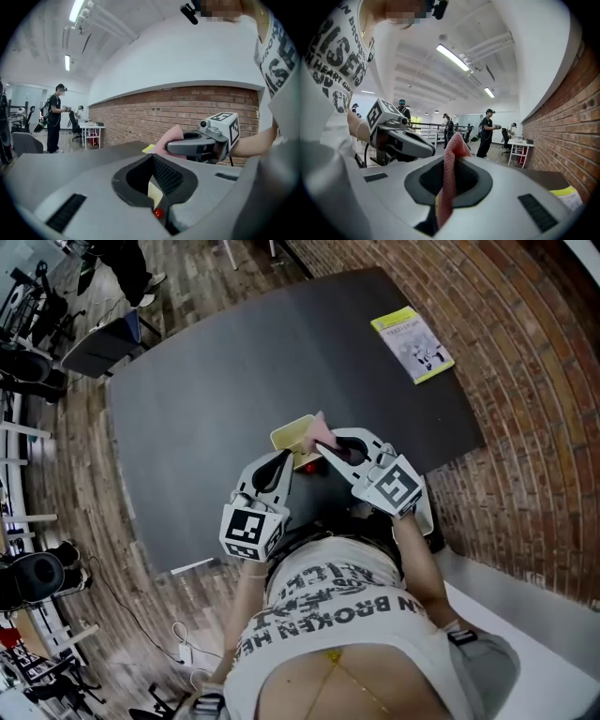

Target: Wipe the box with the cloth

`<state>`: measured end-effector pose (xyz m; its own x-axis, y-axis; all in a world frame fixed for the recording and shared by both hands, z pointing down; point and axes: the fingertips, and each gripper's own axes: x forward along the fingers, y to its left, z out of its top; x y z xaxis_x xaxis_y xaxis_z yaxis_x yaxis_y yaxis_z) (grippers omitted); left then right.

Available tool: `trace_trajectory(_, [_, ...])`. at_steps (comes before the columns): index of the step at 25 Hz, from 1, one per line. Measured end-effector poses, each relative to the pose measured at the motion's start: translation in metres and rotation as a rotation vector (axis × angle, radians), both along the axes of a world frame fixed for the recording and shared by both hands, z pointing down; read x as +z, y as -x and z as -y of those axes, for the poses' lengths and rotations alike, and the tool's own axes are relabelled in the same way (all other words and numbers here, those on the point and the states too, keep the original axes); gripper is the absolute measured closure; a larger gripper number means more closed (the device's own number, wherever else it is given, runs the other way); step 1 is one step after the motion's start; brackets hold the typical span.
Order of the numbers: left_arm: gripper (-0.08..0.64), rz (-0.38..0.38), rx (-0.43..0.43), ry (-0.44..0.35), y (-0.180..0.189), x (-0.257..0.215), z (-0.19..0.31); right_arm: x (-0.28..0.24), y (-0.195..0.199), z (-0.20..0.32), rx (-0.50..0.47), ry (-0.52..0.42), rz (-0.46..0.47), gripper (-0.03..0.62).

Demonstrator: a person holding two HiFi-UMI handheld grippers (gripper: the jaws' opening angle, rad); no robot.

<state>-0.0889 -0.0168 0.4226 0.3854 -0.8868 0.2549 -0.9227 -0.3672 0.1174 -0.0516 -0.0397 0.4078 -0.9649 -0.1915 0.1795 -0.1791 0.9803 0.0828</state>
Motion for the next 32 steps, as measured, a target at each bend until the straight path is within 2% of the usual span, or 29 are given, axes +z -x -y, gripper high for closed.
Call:
trace_trajectory(4, [0.552, -0.002, -0.014, -0.090, -0.002, -0.042, 0.001, -0.037, 0.000, -0.004, -0.006, -0.074, 0.070, 0.575])
trace_trajectory(8, [0.554, 0.015, -0.007, -0.153, -0.005, -0.075, 0.002, -0.064, -0.003, -0.004, 0.030, -0.070, 0.115, 0.575])
trace_trajectory(13, [0.552, 0.035, -0.012, -0.215, -0.010, -0.096, 0.003, -0.073, -0.007, -0.004, 0.061, -0.046, 0.117, 0.575])
trace_trajectory(32, [0.552, 0.044, 0.005, -0.204, -0.029, -0.091, 0.005, -0.073, -0.016, -0.007, 0.048, -0.020, 0.114, 0.575])
